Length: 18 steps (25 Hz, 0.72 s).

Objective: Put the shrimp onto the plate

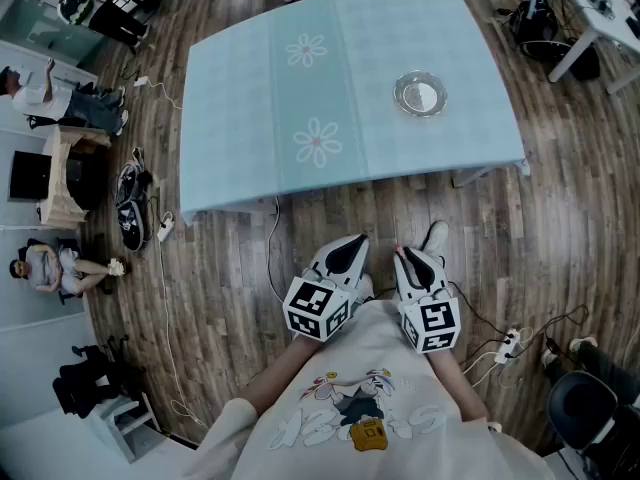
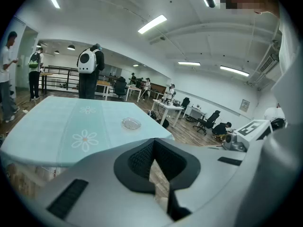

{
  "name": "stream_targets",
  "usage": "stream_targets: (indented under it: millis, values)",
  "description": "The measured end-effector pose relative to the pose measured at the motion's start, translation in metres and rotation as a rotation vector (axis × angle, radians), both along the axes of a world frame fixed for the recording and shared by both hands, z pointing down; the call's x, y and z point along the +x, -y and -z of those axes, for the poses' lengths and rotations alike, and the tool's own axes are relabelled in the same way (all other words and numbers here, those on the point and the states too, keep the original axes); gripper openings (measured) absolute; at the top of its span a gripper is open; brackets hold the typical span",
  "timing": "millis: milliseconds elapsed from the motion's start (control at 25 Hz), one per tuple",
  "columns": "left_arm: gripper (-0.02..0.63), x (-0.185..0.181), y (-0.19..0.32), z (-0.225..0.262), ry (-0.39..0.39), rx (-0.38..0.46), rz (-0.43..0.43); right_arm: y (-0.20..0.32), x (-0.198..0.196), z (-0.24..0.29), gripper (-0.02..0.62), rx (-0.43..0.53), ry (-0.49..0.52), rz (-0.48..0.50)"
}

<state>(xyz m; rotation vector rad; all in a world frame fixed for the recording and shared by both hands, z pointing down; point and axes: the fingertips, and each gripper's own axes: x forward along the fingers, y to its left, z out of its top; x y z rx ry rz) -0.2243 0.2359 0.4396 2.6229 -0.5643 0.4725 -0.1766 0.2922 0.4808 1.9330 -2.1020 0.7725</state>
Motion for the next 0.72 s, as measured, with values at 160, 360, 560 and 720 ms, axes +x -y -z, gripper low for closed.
stream_targets:
  millis: [160, 360, 560, 720]
  values:
    - [0.008, -0.023, -0.065, 0.004, 0.0, 0.025, -0.021, -0.05, -0.049, 0.023, 0.083, 0.028, -0.051, 0.093]
    - [0.008, -0.04, -0.134, -0.021, 0.04, -0.02, -0.035, -0.11, -0.042, 0.029, 0.083, 0.033, -0.014, 0.016]
    - [0.008, -0.012, -0.21, -0.009, 0.017, -0.046, -0.095, -0.19, -0.014, 0.055, 0.083, 0.06, -0.072, 0.008]
    - [0.008, 0.034, -0.268, 0.006, -0.009, -0.01, -0.168, -0.242, 0.013, 0.064, 0.083, 0.115, -0.005, -0.069]
